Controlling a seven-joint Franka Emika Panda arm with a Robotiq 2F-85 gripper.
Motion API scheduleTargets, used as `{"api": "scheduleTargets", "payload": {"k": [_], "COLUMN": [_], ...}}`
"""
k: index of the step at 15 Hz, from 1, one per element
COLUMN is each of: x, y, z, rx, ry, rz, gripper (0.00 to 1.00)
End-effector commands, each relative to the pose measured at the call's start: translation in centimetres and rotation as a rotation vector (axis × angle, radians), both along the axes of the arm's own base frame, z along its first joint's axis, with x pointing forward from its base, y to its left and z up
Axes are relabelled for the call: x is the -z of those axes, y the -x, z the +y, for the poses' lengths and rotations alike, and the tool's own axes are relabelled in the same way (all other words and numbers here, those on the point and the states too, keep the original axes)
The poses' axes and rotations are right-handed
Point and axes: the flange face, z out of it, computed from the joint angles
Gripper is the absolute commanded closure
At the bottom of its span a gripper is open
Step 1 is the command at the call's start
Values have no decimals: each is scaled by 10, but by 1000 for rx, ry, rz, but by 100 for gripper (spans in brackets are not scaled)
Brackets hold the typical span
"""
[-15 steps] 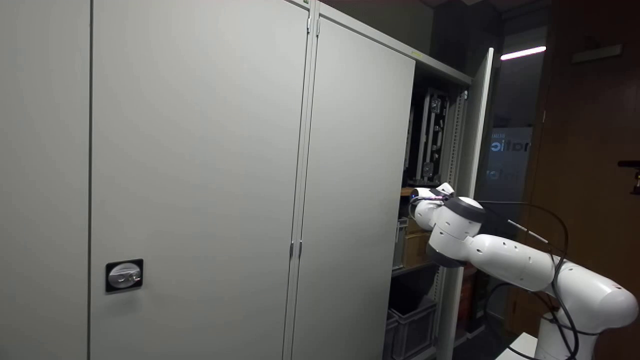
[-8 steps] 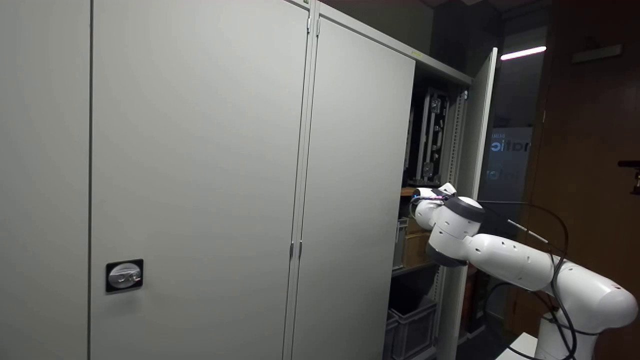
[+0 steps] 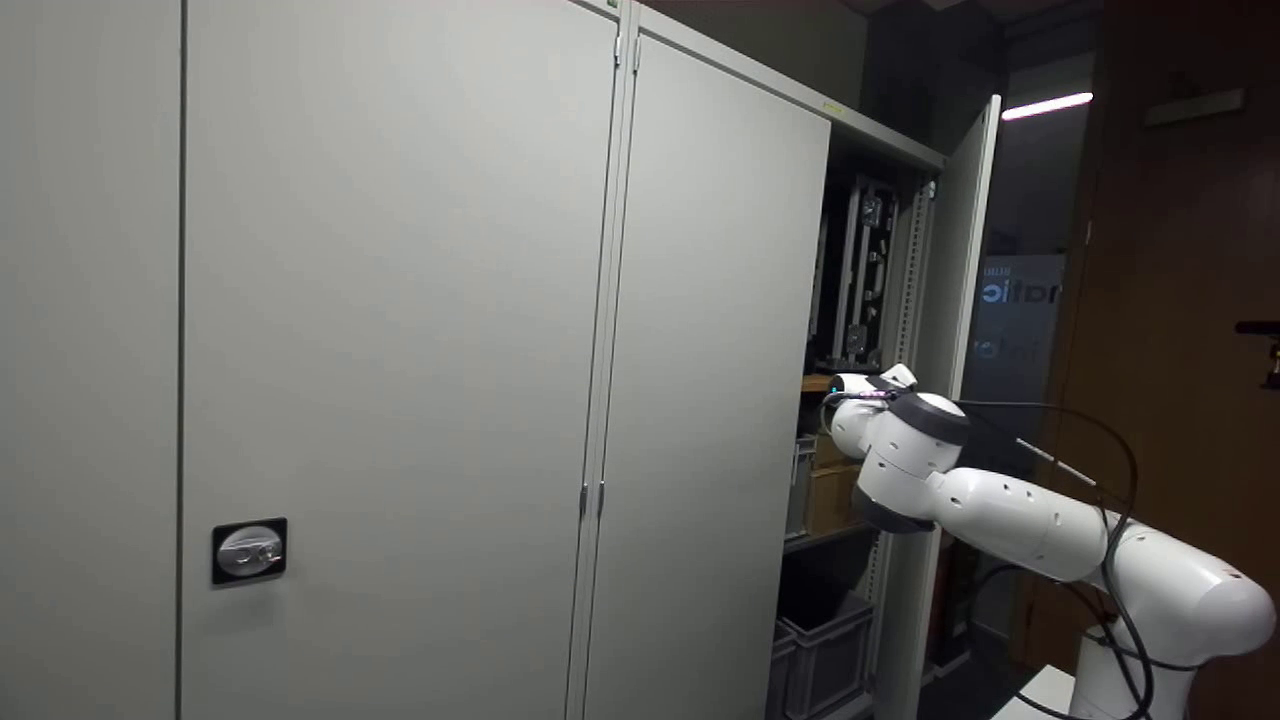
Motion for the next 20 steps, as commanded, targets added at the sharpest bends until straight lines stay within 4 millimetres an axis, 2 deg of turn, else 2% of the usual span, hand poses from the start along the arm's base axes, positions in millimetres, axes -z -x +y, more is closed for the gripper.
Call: {"api": "scheduleTargets", "payload": {"k": [1, 11, 20], "x": [-13, -13, -10], "y": [23, 54, 70], "z": [-11, -35, -60], "rx": [42, 107, 134], "ry": [35, 22, 9], "rz": [-2, -22, -51], "gripper": [100, 100, 100]}}
